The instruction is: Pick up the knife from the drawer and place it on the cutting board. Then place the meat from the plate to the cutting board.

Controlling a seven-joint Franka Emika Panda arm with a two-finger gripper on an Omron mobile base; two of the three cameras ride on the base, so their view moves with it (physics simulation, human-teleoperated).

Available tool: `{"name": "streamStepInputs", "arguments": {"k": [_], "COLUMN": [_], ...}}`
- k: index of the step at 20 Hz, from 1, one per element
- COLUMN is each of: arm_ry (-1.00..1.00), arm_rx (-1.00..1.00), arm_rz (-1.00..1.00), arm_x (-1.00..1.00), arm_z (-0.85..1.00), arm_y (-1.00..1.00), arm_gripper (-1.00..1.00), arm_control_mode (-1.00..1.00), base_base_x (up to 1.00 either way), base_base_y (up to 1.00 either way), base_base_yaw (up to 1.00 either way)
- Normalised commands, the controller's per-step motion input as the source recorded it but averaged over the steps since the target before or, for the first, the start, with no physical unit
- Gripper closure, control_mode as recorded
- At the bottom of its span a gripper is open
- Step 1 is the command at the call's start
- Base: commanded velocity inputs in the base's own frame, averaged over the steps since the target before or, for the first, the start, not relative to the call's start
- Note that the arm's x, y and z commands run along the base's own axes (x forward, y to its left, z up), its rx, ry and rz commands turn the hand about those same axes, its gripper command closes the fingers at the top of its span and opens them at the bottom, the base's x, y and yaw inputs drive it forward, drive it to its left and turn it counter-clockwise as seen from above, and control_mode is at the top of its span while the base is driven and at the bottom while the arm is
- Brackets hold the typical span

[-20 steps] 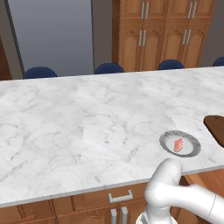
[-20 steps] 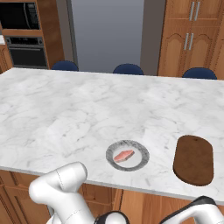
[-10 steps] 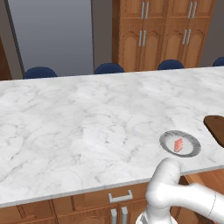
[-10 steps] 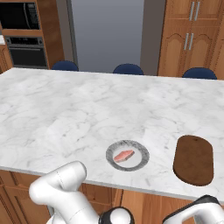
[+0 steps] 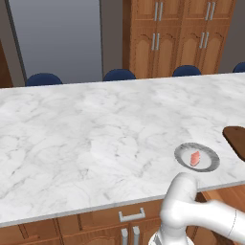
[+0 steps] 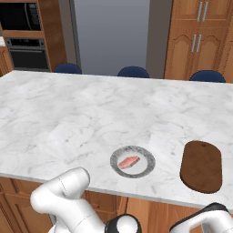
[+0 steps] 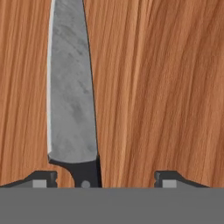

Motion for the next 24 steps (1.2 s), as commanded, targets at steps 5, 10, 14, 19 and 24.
{"name": "streamStepInputs", "arguments": {"k": [5, 10, 14, 19, 24], "arm_ry": [0.02, 0.0, 0.0, 0.0, 0.01], "arm_rx": [-0.06, -0.05, -0.09, -0.08, -0.08], "arm_rz": [0.0, 0.02, 0.03, 0.05, 0.05], "arm_x": [0.0, -0.18, -0.19, -0.06, 0.0], "arm_z": [-0.29, -0.15, -0.23, -0.23, -0.21], "arm_y": [0.12, 0.15, 0.24, 0.17, 0.14], "arm_gripper": [-1.0, -1.0, -1.0, -1.0, -1.0], "arm_control_mode": [-1.0, -1.0, -1.0, -1.0, -1.0], "base_base_x": [0.0, 0.0, 0.0, 0.0, 0.0], "base_base_y": [0.0, 0.0, 0.0, 0.0, 0.0], "base_base_yaw": [0.0, 0.0, 0.0, 0.0, 0.0]}}
